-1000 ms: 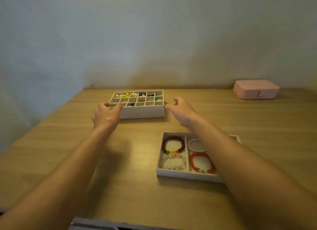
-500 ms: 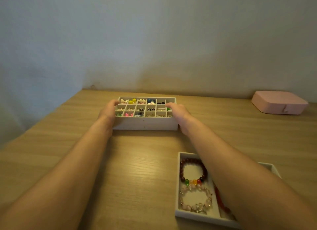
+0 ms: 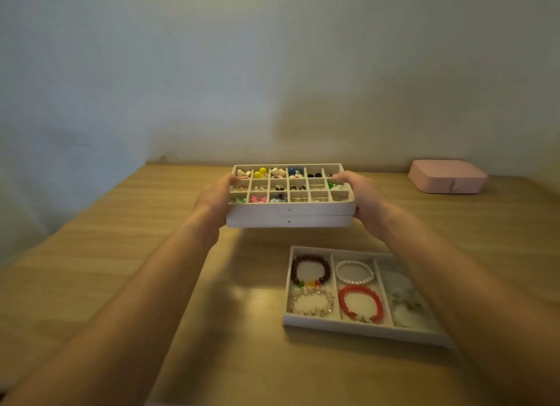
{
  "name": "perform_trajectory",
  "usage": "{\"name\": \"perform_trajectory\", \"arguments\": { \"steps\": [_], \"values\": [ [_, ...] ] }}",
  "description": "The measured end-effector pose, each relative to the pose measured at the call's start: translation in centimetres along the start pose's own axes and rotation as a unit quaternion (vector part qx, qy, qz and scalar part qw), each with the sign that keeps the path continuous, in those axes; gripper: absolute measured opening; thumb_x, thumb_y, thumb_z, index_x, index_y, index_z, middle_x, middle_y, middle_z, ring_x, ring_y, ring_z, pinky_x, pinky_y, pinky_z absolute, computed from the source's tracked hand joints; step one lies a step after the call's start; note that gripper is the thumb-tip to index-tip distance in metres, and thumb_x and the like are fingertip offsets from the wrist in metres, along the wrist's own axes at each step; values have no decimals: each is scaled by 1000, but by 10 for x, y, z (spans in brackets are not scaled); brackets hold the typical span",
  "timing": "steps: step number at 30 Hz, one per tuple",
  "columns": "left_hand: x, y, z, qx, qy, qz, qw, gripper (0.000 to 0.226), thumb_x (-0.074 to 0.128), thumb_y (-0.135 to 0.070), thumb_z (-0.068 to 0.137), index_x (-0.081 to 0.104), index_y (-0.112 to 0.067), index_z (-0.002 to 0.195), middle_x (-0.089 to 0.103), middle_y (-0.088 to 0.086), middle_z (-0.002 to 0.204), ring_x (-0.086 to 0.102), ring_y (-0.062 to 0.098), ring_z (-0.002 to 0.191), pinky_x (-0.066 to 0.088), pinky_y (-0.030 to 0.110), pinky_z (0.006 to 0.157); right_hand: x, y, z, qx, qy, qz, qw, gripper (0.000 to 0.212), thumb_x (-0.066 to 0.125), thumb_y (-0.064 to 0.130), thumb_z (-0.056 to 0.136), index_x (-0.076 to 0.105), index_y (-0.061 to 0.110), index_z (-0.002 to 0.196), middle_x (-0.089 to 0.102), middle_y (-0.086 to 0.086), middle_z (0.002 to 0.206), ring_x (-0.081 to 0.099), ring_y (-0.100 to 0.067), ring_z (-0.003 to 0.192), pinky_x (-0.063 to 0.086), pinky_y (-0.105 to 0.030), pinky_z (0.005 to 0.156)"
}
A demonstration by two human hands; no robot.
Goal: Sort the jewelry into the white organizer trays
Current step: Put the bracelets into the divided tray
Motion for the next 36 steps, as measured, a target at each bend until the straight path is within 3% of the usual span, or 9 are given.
{"name": "perform_trajectory", "arguments": {
  "steps": [3,8,13,18,22,24,27,32,36],
  "values": [
    [22,0,-41,6,25,16,1000,15,59,-35,91,63,-21,89,68,9,104,64,22,80,54,40,80,-43,-11,-45,18,-4,24,1000,62,63,54,72,69,17,121,70,-12,122,66,-25,105,54,-36,75],
    [50,11,-101,4,70,34,997,15,58,-34,93,64,-21,93,69,5,98,65,18,80,55,36,79,-95,-41,-108,30,-27,23,999,47,60,50,85,70,20,119,75,-9,112,69,-30,109,54,-53,98],
    [62,21,-139,17,93,41,995,12,54,-30,96,62,-21,92,68,5,96,64,17,80,53,32,71,-112,-52,-150,16,-14,63,998,30,52,34,100,69,13,114,78,-9,104,70,-20,92,55,-36,79],
    [70,34,-157,14,104,44,993,14,53,-30,97,63,-19,95,68,4,91,64,16,77,52,29,66,-123,-67,-163,28,-35,67,997,35,55,37,97,68,12,118,76,-12,108,70,-23,93,54,-35,75],
    [68,45,-159,8,86,58,995,16,58,-31,94,63,-19,86,64,8,92,60,23,78,50,35,74,-122,-74,-165,33,-37,82,995,31,54,31,100,69,11,116,77,-13,108,70,-17,83,52,-31,68],
    [63,51,-155,11,64,63,996,15,59,-34,92,65,-22,86,63,7,98,59,27,89,49,40,81,-117,-76,-168,29,-18,99,994,29,51,31,101,68,14,117,76,-12,113,70,-17,91,54,-32,78],
    [65,58,-157,54,63,101,991,18,56,-33,97,66,-19,93,60,0,90,52,20,82,39,36,71,-114,-83,-179,6,2,61,998,39,60,42,96,59,21,129,69,-3,122,65,-20,111,54,-38,96],
    [63,74,-168,31,109,91,989,44,69,-56,76,68,-19,99,68,2,92,63,23,90,49,47,87,-109,-89,-190,-37,45,-81,995,69,83,10,80,44,36,131,60,18,115,61,-1,103,54,-15,73],
    [69,72,-173,80,163,137,974,27,81,-32,79,64,-31,100,73,-4,99,67,15,96,53,34,83,-110,-89,-184,-66,4,-123,990,82,85,2,76,42,33,138,54,24,114,54,4,104,48,-6,72]
  ]
}}
Point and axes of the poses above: each hand's wrist, its own z-axis towards the middle knuckle, its own x-axis out of the palm, y = z × x, the point moved 10 cm from there along z, towards the middle knuckle
